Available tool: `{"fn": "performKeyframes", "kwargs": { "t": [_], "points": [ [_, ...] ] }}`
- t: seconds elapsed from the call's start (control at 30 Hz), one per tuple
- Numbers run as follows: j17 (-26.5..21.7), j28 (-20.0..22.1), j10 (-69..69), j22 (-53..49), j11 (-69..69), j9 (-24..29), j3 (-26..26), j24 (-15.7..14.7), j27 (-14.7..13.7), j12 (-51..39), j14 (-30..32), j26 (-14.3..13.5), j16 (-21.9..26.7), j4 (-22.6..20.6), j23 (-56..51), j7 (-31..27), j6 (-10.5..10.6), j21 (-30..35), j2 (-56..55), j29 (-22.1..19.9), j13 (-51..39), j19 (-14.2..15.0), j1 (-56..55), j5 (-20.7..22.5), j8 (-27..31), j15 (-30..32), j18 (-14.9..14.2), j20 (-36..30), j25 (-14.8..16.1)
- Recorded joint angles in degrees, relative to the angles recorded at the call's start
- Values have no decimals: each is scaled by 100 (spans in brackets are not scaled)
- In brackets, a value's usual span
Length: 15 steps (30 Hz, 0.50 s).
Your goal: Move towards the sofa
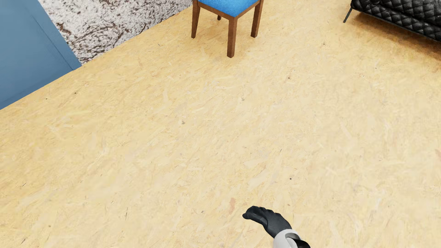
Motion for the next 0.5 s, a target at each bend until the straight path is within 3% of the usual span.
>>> {"fn": "performKeyframes", "kwargs": {
  "t": [0.03,0.07,0.1,0.13,0.2,0.27,0.3,0.33,0.37,0.4,0.47,0.5],
  "points": [
    [-72,-70,519,-6,-265,-2,98,-114,-41,182,-74,-42,-277,-794,-107,-1237,16,177,56,23,-67,-42,-411,241,405,61,-183,109,40],
    [-163,-177,908,-54,-466,-16,160,-173,-94,394,-128,-162,-513,-1497,-231,-1932,36,390,106,55,-171,-71,-706,444,812,97,-327,156,84],
    [-266,-323,1174,-127,-604,-26,205,-195,-171,619,-135,-349,-708,-1979,-367,-2178,66,627,159,90,-317,-98,-967,629,1230,96,-419,161,145],
    [-375,-453,1313,-185,-688,-27,240,-191,-228,831,-111,-547,-871,-2220,-499,-2066,104,867,214,114,-504,-127,-1238,803,1664,61,-377,149,203],
    [-561,-726,1058,-121,-860,-6,300,-177,-249,1095,40,-833,-1058,-2188,-682,-1263,185,1302,418,85,-906,-199,-1717,1150,2505,-27,-150,77,124],
    [-556,-1070,68,172,-1125,28,344,166,-150,1102,455,-949,-859,-2204,-743,-722,233,1439,752,-21,-1087,-246,-2057,1426,3235,-62,-98,-240,-197],
    [-464,-1275,-617,318,-1269,52,362,469,-73,1049,825,-978,-647,-2425,-764,-986,227,1353,961,-42,-1033,-268,-2182,1505,3560,-49,-211,-445,-291],
    [-337,-1414,-1293,433,-1390,74,371,769,-5,999,1053,-993,-419,-2711,-788,-1627,202,1202,1192,-53,-903,-290,-2233,1545,3861,-19,-344,-587,-281],
    [-227,-1495,-1801,541,-1445,94,366,993,43,958,1050,-967,-218,-2946,-802,-2371,166,1036,1419,-49,-730,-311,-2195,1545,4127,16,-271,-624,-224],
    [-172,-1508,-1911,659,-1372,112,334,1114,86,906,1045,-870,-62,-2996,-793,-2681,136,903,1611,-33,-555,-327,-2145,1528,4344,43,-246,-538,-232],
    [-192,-1448,-1041,1019,-809,146,249,1192,219,675,1422,-533,187,-2764,-675,-2261,83,676,1887,79,-192,-393,-2114,1468,4625,357,-1,-185,-430],
    [-214,-1467,-507,1237,-260,165,220,1231,344,499,1256,-404,308,-2693,-512,-2099,33,507,1875,148,9,-426,-2075,1408,4670,719,121,-16,-517]
  ]
}}
